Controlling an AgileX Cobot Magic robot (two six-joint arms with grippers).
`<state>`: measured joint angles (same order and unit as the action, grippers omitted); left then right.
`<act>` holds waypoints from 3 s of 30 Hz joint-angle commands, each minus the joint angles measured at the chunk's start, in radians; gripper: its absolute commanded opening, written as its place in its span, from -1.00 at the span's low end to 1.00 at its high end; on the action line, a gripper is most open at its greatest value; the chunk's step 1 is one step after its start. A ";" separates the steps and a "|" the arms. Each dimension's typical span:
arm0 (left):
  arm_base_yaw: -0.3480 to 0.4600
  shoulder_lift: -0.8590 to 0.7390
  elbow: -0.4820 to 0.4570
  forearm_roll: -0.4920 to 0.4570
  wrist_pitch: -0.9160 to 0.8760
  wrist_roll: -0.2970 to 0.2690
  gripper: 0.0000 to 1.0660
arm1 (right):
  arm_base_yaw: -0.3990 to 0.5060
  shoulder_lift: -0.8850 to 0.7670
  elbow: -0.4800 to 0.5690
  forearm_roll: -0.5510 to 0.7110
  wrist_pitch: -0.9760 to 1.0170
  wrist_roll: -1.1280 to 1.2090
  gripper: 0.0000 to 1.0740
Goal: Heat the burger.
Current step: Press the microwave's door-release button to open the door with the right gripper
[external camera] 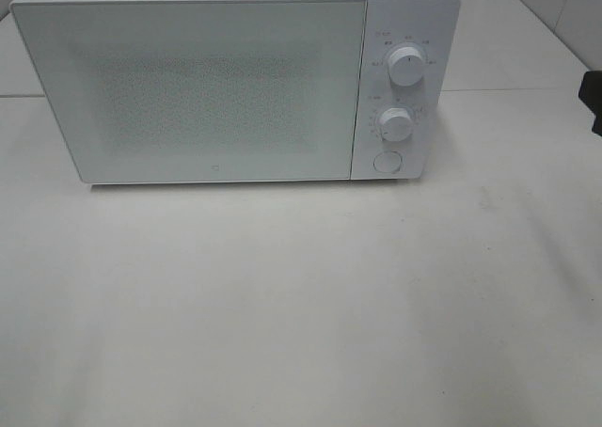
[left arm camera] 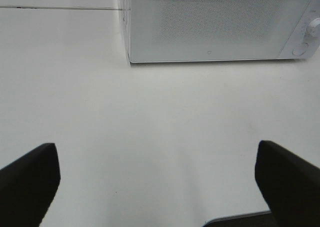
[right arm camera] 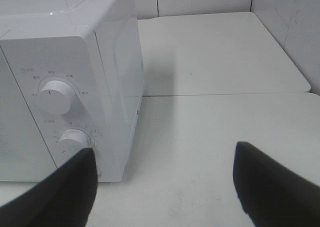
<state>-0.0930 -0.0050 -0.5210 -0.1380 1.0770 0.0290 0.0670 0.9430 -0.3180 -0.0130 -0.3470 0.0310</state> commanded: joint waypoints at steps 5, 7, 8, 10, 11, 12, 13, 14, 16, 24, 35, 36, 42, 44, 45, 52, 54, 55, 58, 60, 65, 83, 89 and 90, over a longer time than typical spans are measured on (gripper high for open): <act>0.002 -0.018 0.004 -0.002 -0.009 -0.002 0.83 | -0.006 0.190 0.004 0.030 -0.268 -0.050 0.38; 0.002 -0.018 0.004 -0.002 -0.009 -0.002 0.83 | -0.006 0.232 0.004 0.030 -0.327 -0.069 0.38; 0.002 -0.018 0.004 -0.002 -0.009 -0.002 0.83 | -0.005 0.256 0.004 0.030 -0.358 -0.081 0.38; 0.002 -0.018 0.004 -0.002 -0.009 -0.002 0.83 | -0.005 0.304 0.004 0.044 -0.410 -0.102 0.38; 0.002 -0.018 0.004 -0.002 -0.009 -0.002 0.83 | -0.005 0.329 0.004 0.057 -0.439 -0.110 0.38; 0.002 -0.018 0.004 -0.002 -0.009 -0.002 0.83 | -0.005 0.329 0.004 0.057 -0.439 -0.110 0.38; 0.002 -0.018 0.004 -0.002 -0.009 -0.002 0.83 | -0.005 0.370 0.004 0.080 -0.480 -0.126 0.38; 0.002 -0.018 0.004 -0.002 -0.009 -0.002 0.83 | -0.005 0.390 0.004 0.087 -0.497 -0.132 0.38; 0.002 -0.018 0.004 -0.002 -0.009 -0.002 0.83 | -0.003 0.422 0.004 0.092 -0.528 -0.137 0.38; 0.002 -0.018 0.004 -0.002 -0.009 -0.002 0.83 | 0.157 0.556 0.004 0.313 -0.665 -0.289 0.38; 0.002 -0.018 0.004 -0.002 -0.009 -0.002 0.83 | 0.440 0.722 0.004 0.561 -0.818 -0.308 0.38; 0.002 -0.018 0.004 -0.002 -0.009 -0.002 0.83 | 0.440 0.722 0.004 0.561 -0.818 -0.308 0.38; 0.002 -0.018 0.004 -0.002 -0.009 -0.002 0.83 | 0.563 0.770 -0.017 0.687 -0.842 -0.308 0.38; 0.002 -0.018 0.004 -0.002 -0.009 -0.002 0.83 | 0.606 0.794 -0.040 0.711 -0.842 -0.308 0.38; 0.002 -0.018 0.004 -0.002 -0.009 -0.002 0.83 | 0.606 0.794 -0.040 0.711 -0.842 -0.308 0.38; 0.002 -0.018 0.004 -0.002 -0.009 -0.002 0.83 | 0.658 0.852 -0.080 0.746 -0.831 -0.296 0.38; 0.002 -0.018 0.004 -0.002 -0.009 -0.002 0.83 | 0.658 0.852 -0.080 0.749 -0.828 -0.290 0.38; 0.002 -0.018 0.004 -0.002 -0.009 -0.002 0.83 | 0.658 0.852 -0.081 0.755 -0.827 -0.278 0.38; 0.002 -0.018 0.004 -0.002 -0.009 -0.002 0.83 | 0.658 0.852 -0.081 0.755 -0.820 -0.248 0.38; 0.002 -0.018 0.004 -0.002 -0.009 -0.002 0.83 | 0.658 0.852 -0.081 0.755 -0.815 -0.233 0.37; 0.002 -0.018 0.004 -0.002 -0.009 -0.002 0.83 | 0.658 0.852 -0.081 0.755 -0.803 -0.069 0.19; 0.002 -0.018 0.004 -0.002 -0.009 -0.002 0.83 | 0.658 0.852 -0.081 0.755 -0.758 1.070 -1.00; 0.002 -0.018 0.004 -0.002 -0.009 -0.002 0.83 | 0.658 0.856 -0.081 0.761 -0.754 1.147 -1.00; 0.002 -0.018 0.004 -0.002 -0.009 -0.002 0.83 | 0.658 0.864 -0.085 0.762 -0.755 1.151 -1.00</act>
<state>-0.0930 -0.0050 -0.5210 -0.1380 1.0770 0.0290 0.7190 1.8010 -0.3880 0.7450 -1.1060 1.1610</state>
